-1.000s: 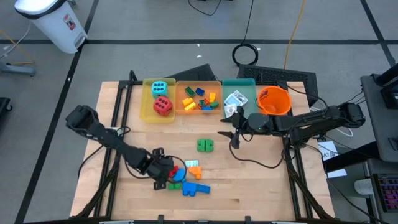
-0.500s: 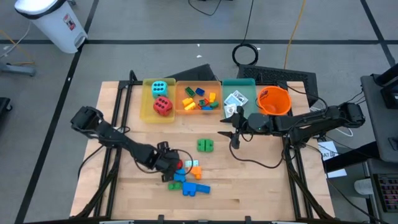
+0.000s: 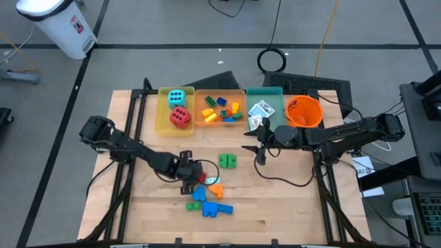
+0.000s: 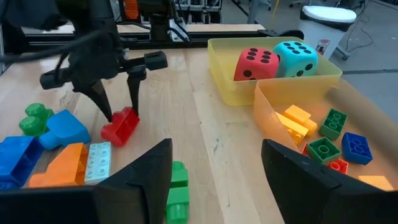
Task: Pick & Place Toys
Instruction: Put the red game piece into the orange bin, then put the light blue game piece into the orange bin
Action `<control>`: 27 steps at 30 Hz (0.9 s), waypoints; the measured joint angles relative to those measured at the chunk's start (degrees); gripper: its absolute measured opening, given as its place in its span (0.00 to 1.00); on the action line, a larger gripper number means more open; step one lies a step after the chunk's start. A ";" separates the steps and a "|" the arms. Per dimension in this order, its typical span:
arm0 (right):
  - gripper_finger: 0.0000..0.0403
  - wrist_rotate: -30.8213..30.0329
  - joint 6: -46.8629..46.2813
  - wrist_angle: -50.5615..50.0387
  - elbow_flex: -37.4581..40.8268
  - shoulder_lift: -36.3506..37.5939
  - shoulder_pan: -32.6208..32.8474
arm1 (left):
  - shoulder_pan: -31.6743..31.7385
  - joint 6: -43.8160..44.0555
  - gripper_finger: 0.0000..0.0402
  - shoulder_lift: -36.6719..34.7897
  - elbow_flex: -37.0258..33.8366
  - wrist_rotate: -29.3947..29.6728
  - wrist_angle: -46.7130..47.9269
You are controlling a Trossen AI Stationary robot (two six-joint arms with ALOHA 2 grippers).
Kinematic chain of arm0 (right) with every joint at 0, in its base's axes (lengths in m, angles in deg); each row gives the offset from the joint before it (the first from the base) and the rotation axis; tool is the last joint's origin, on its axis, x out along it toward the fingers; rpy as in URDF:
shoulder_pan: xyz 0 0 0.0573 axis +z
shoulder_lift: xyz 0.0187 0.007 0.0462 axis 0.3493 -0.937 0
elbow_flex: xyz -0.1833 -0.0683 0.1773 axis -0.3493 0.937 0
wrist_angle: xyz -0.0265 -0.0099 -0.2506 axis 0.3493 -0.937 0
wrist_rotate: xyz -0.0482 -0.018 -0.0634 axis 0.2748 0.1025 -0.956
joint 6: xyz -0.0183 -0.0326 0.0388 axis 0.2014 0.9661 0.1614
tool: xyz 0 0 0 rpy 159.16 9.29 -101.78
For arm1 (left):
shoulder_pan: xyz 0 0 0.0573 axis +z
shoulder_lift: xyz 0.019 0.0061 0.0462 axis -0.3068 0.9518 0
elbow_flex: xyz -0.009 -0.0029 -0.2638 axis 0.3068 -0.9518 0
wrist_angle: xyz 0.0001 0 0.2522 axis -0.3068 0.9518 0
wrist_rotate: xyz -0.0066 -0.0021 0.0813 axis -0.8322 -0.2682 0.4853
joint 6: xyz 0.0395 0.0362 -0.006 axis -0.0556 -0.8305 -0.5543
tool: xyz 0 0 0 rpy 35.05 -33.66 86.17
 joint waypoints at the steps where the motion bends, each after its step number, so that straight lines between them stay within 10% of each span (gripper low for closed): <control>1: 0.53 0.00 -0.02 0.00 0.00 0.00 0.00 | 0.18 -0.71 0.44 -0.08 0.03 0.01 -0.54; 17: 0.54 -0.02 -0.10 -1.37 0.02 -0.03 0.53 | 3.61 -1.14 0.26 0.10 -0.08 1.56 -7.97; 27: 0.61 -0.06 -2.69 3.01 0.08 -12.09 9.93 | 5.91 0.40 0.40 0.10 -0.04 4.11 -18.52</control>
